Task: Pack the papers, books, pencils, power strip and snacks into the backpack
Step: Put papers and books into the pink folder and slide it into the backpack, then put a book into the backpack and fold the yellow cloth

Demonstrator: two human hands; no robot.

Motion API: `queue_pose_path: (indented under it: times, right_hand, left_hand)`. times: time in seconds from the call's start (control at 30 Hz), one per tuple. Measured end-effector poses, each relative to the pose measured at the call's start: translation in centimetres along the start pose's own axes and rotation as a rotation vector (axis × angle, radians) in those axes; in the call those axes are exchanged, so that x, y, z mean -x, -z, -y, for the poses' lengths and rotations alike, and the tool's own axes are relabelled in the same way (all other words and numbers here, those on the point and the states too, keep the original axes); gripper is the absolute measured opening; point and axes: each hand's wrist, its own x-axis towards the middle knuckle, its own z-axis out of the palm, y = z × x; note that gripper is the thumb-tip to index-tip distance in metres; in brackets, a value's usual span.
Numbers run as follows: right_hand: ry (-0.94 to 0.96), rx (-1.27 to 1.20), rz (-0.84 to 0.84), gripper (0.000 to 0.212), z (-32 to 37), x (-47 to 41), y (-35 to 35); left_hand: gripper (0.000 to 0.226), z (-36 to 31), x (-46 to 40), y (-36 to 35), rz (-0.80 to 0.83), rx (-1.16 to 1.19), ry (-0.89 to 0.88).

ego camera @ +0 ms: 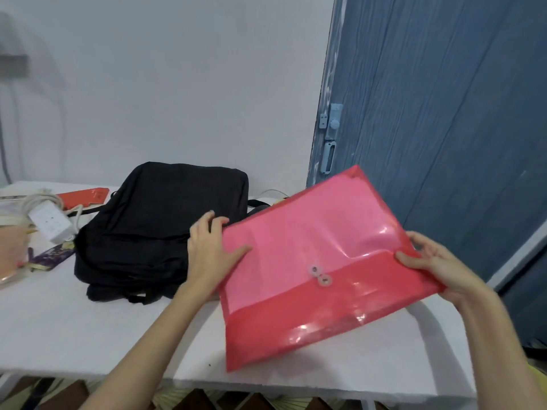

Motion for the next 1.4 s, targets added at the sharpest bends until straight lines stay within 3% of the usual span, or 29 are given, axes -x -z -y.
queue_pose_path:
  times: [0.07,0.1,0.2,0.23,0.3,0.37,0.43,0.53,0.6,0.67,0.73,0.8,0.83,0.9,0.97,1.07,1.1,1.17,1.23,1.3,1.33,1.4]
  right_hand:
    - [0.02,0.029,0.078,0.053,1.2,-0.6,0.5]
    - [0.013,0.07,0.119,0.063,1.8,-1.1,0.4]
    - [-0.027,0.102,0.183,0.08,2.8,-3.2,-1.1]
    - [-0.031,0.056,0.178,0.086,2.9,-4.1,-1.9]
    - [-0.033,-0.171,0.152,0.097,2.5,-5.7,-3.6]
    - [-0.063,-0.505,0.214,0.08,1.9,-6.6,-6.1]
    - [-0.087,-0.652,0.275,0.057,1.0,-7.0,-9.4]
    - [-0.139,-0.409,0.127,0.046,-0.8,-8.5,-14.0]
    - [-0.113,-0.301,-0.039,0.032,-1.3,-9.8,-15.4]
    - [-0.066,-0.284,-0.143,0.027,-1.0,-11.0,-15.9]
    - [-0.025,-0.263,-0.188,0.024,-0.4,-11.4,-15.2]
    - [-0.024,-0.223,-0.177,0.024,0.2,-11.3,-14.3]
    - [-0.032,-0.185,-0.167,0.024,0.4,-11.2,-13.9]
    - [-0.053,-0.117,-0.141,0.024,0.3,-10.9,-13.7]
    - [-0.076,-0.079,-0.089,0.027,0.0,-10.6,-14.3]
    - [-0.08,-0.023,-0.029,0.03,-0.1,-10.3,-16.3]
    - [-0.081,0.014,-0.001,0.033,-0.1,-10.3,-17.1]
    - [-0.109,0.103,0.055,0.037,-0.2,-10.2,-19.1]
    - [-0.15,0.198,0.168,0.032,-0.2,-9.9,-21.4]
    - [-0.218,0.303,0.315,0.021,-0.3,-9.5,-23.8]
    - [-0.255,0.34,0.36,0.017,-0.6,-9.5,-25.0]
    - [-0.282,0.437,0.366,0.023,-1.6,-9.7,-27.2]
  left_hand:
    - [0.081,-0.2,-1.0,2.3,0.132,-0.076,-0.009]
    - [0.077,-0.5,-1.5,3.4,0.219,-0.034,-0.013]
    - [0.026,-0.9,-2.3,5.5,0.52,0.402,0.016]
    - [0.014,-0.9,-2.5,5.8,0.54,0.521,0.027]
    - [0.019,0.1,-2.5,5.7,0.421,0.649,0.091]
    - [0.024,1.5,-2.6,5.7,0.228,0.703,0.163]
    - [0.024,2.9,-2.2,5.7,0.129,0.737,0.19]
    - [0.023,4.2,-1.5,6.6,0.1,0.75,0.201]
    - [0.024,4.9,-1.3,7.7,0.209,0.808,0.219]
    - [0.026,7.0,-1.6,9.6,0.313,0.715,0.177]
    - [0.011,10.4,-2.5,11.6,0.342,0.329,0.077]
    - [0.04,13.5,-3.3,13.6,0.546,-0.028,0.067]
    - [0.045,14.6,-3.6,14.1,0.666,-0.095,0.11]
    - [0.031,15.9,-4.0,14.3,0.798,-0.121,0.144]
    - [0.018,16.5,-4.5,13.9,0.737,-0.097,0.07]
    - [0.02,16.5,-6.0,13.9,0.646,-0.068,0.023]
    - [0.017,16.2,-6.7,14.0,0.527,-0.047,0.027]
    - [0.005,15.8,-8.9,14.2,0.124,-0.021,0.035]
    - [0.007,15.4,-10.8,13.6,-0.162,0.014,0.031]
    - [0.007,15.5,-12.1,12.2,-0.169,0.11,-0.004]
    - [0.006,15.9,-12.5,11.6,-0.088,0.162,-0.035]
    - [0.027,17.5,-12.2,10.3,0.18,0.181,-0.143]
